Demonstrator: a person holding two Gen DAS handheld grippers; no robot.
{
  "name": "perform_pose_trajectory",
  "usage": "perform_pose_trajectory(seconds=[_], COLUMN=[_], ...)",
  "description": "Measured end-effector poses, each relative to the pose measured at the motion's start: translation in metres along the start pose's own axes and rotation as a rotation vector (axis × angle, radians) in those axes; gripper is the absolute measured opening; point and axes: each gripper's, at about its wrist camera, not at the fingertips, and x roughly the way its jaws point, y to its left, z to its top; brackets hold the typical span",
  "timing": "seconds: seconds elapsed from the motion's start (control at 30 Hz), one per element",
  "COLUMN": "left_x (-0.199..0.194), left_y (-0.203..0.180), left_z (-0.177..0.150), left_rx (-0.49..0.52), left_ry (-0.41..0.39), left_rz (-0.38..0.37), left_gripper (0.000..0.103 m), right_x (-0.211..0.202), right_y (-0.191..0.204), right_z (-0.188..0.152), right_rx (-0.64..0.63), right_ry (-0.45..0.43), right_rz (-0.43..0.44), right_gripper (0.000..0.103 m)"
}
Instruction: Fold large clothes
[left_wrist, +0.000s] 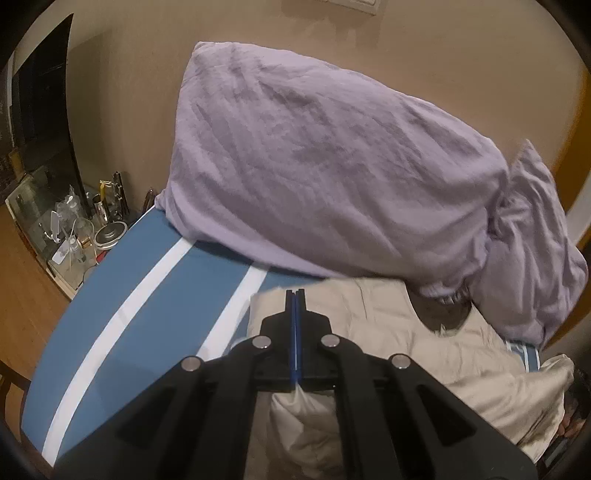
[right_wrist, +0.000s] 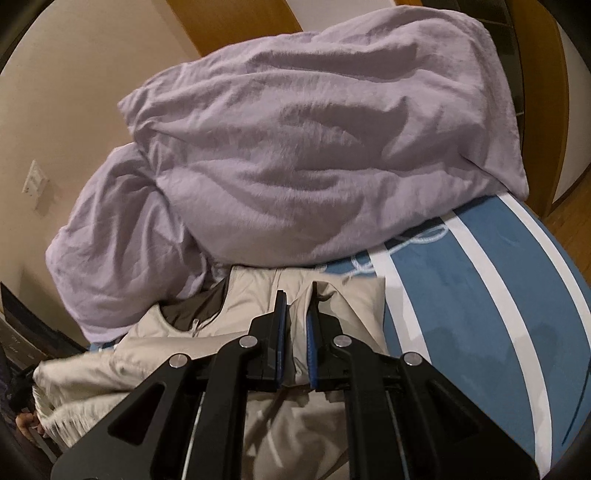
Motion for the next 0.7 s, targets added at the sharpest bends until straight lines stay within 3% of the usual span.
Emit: perform_pose_trajectory(seconds=[0.33, 0.53, 0.6, 0.63, 0.67, 0.7], left_x=[0.055, 0.068, 0.067, 0.066, 0.064, 0.061], left_y=[-0.018, -0.019, -0.021, -0.022, -0.024, -0.027], left_z=[0.034, 0.03, 0.025, 0.021, 0.018, 0.013], left_rx=[0.011, 0.022, 0.035, 0.044, 0.051, 0.063], left_ry=[0.019, 0.053, 0.061, 0.068, 0.07, 0.07], left_rz=[0.103, 0.118, 0.107, 0.102, 0.099, 0.091], left_gripper=[0.001, 0.002, 0.007, 0.014, 0.023, 0.028], right_x=[0.073, 0.094, 0.093, 0.09, 0.085, 0.077], right_y=[-0.01, -0.023, -0.021, -0.019, -0.017, -0.014], right_z=[0.025, 0.027, 0.027, 0.027, 0.027, 0.027], right_rx=[0.033, 0.055, 0.038, 0.021, 0.003, -0.013], right_ry=[0.063, 0.113, 0.12, 0.121, 0.104, 0.079], right_rz=[-0.07, -0.114, -0.121, -0.134, -0.15, -0.155], right_gripper=[0.01, 0.01, 0.019, 0.036, 0.059, 0.067])
